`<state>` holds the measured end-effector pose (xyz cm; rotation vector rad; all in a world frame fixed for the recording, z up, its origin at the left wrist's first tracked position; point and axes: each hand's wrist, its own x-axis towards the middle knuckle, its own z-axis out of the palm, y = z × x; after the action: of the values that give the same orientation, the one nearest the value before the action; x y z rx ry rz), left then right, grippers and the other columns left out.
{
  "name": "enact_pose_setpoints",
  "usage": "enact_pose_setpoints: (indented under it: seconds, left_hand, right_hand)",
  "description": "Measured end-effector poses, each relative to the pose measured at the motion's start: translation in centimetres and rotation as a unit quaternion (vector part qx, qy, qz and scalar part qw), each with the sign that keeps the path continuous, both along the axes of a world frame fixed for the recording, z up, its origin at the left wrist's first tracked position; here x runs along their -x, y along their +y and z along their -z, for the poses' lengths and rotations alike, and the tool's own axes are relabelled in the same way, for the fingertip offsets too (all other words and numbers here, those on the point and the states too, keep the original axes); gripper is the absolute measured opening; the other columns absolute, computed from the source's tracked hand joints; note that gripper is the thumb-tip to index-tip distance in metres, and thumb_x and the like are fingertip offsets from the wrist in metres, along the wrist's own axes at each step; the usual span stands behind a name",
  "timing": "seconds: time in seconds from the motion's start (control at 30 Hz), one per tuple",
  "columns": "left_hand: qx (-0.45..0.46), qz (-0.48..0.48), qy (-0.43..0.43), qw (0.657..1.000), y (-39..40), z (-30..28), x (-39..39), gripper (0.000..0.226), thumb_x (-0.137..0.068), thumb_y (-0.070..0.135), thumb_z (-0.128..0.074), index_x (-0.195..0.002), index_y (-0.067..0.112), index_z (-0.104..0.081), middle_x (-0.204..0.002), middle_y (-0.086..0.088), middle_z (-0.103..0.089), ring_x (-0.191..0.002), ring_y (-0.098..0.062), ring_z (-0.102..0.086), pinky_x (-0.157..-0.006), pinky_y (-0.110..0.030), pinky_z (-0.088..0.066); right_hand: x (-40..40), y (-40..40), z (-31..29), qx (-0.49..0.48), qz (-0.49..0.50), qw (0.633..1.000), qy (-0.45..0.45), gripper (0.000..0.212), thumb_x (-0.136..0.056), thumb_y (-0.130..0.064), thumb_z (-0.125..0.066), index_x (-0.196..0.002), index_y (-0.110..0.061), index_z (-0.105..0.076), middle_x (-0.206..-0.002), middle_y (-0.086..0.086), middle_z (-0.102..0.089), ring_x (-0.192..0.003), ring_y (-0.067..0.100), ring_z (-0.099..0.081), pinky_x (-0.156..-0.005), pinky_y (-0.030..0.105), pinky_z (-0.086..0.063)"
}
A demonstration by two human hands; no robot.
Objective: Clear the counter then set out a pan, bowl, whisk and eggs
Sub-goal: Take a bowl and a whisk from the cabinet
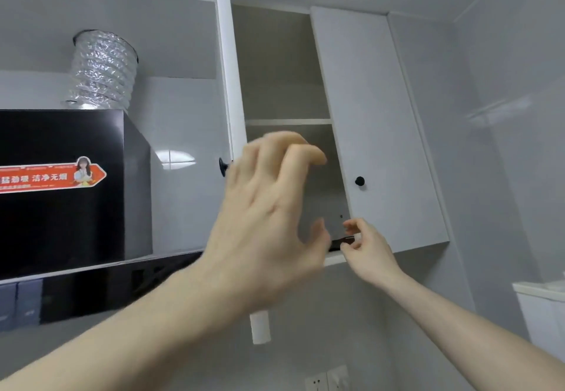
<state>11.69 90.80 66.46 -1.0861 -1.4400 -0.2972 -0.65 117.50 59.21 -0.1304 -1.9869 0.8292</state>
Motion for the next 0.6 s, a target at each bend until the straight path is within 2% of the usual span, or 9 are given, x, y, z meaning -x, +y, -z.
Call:
enact_pose_setpoints:
  seconds: [0.07, 0.1, 0.13, 0.2, 0.23, 0.3, 0.4, 0.47, 0.6]
  left_hand:
    - [0.1, -0.002, -0.028, 0.995, 2.5, 2.8, -0.8, 0.054, -0.072, 0.026, -0.064, -0.123, 0.022, -0.048, -0.127, 0.006, -0.042, -0.116, -0.019, -0.042, -0.093, -0.034, -0.04]
    - [0.133, -0.02, -0.043, 0.99, 3.9, 4.2, -0.6, 0.052, -0.072, 0.026, -0.062, -0.122, 0.021, -0.048, -0.127, 0.004, -0.042, -0.115, -0.02, -0.042, -0.091, -0.035, -0.041]
    - [0.152, -0.041, -0.059, 0.986, 5.2, 5.4, -0.1, 0.051, -0.073, 0.025, -0.061, -0.121, 0.019, -0.047, -0.129, 0.002, -0.042, -0.114, -0.022, -0.043, -0.09, -0.037, -0.042]
    - [0.149, -0.081, -0.125, 0.978, 7.2, 7.2, 1.3, 0.051, -0.075, 0.022, -0.059, -0.123, 0.015, -0.046, -0.131, -0.003, -0.041, -0.115, -0.026, -0.042, -0.09, -0.038, -0.042]
    - [0.13, -0.095, -0.166, 0.973, 8.1, 7.9, 2.2, 0.051, -0.076, 0.021, -0.058, -0.124, 0.014, -0.045, -0.132, -0.003, -0.039, -0.115, -0.027, -0.042, -0.091, -0.037, -0.041]
    - [0.07, -0.11, -0.25, 0.96, 9.7, 8.8, 4.2, 0.049, -0.078, 0.019, -0.055, -0.126, 0.015, -0.044, -0.133, -0.003, -0.037, -0.117, -0.028, -0.041, -0.092, -0.035, -0.038]
    - [-0.041, -0.12, -0.349, 0.928, 11.9, 9.3, 7.9, 0.051, -0.078, 0.016, -0.055, -0.128, 0.014, -0.043, -0.138, -0.006, -0.035, -0.124, -0.03, -0.039, -0.094, -0.037, -0.04]
    - [-0.084, -0.137, -0.382, 0.91, 12.7, 9.2, 10.2, 0.054, -0.08, 0.015, -0.056, -0.132, 0.012, -0.041, -0.142, -0.009, -0.034, -0.13, -0.032, -0.037, -0.099, -0.039, -0.041]
    - [-0.131, -0.195, -0.38, 0.895, 13.6, 8.1, 14.3, 0.054, -0.083, 0.017, -0.063, -0.133, 0.012, -0.042, -0.15, -0.011, -0.029, -0.132, -0.033, -0.036, -0.106, -0.041, -0.038]
  right_hand:
    - [-0.3, 0.5, -0.6, -0.023, 0.043, 0.998, -0.034, 0.024, -0.083, -0.035, -0.052, -0.106, -0.037, -0.052, -0.099, -0.017, -0.057, -0.076, 0.002, -0.06, -0.063, 0.023, -0.041]
    - [-0.5, 0.8, -0.8, -0.031, 0.053, 0.997, -0.051, 0.028, -0.077, -0.045, -0.046, -0.102, -0.036, -0.051, -0.095, -0.015, -0.056, -0.078, 0.005, -0.059, -0.061, 0.023, -0.04]
    - [-0.6, 1.1, -1.0, -0.035, 0.049, 0.997, -0.053, 0.039, -0.07, -0.051, -0.043, -0.104, -0.035, -0.051, -0.096, -0.014, -0.056, -0.084, 0.01, -0.059, -0.066, 0.025, -0.044]
    - [-1.0, 1.2, -1.1, -0.003, 0.024, 0.999, -0.036, 0.051, -0.07, -0.045, -0.056, -0.118, -0.028, -0.053, -0.11, -0.008, -0.059, -0.1, 0.016, -0.058, -0.087, 0.034, -0.05]
    - [-1.3, 1.1, -1.0, 0.005, 0.021, 0.999, -0.029, 0.048, -0.077, -0.034, -0.063, -0.123, -0.026, -0.053, -0.116, -0.006, -0.059, -0.104, 0.018, -0.059, -0.092, 0.035, -0.05]
    - [-1.4, 1.5, -0.8, -0.013, 0.034, 0.999, -0.031, 0.042, -0.086, -0.018, -0.064, -0.126, -0.024, -0.054, -0.12, -0.005, -0.059, -0.108, 0.019, -0.059, -0.092, 0.034, -0.048]
    - [-1.0, 2.3, -0.7, -0.03, 0.038, 0.998, -0.042, 0.04, -0.09, -0.013, -0.058, -0.129, -0.021, -0.055, -0.122, -0.004, -0.06, -0.11, 0.02, -0.058, -0.092, 0.033, -0.048]
    - [-0.5, 2.7, -0.6, -0.025, 0.039, 0.998, -0.052, 0.041, -0.09, -0.013, -0.056, -0.131, -0.021, -0.055, -0.126, -0.002, -0.06, -0.11, 0.021, -0.059, -0.093, 0.035, -0.05]
    - [1.1, 3.4, -0.6, -0.055, 0.027, 0.995, -0.073, 0.043, -0.091, -0.012, -0.054, -0.133, -0.021, -0.055, -0.128, 0.0, -0.062, -0.113, 0.023, -0.06, -0.097, 0.036, -0.051]
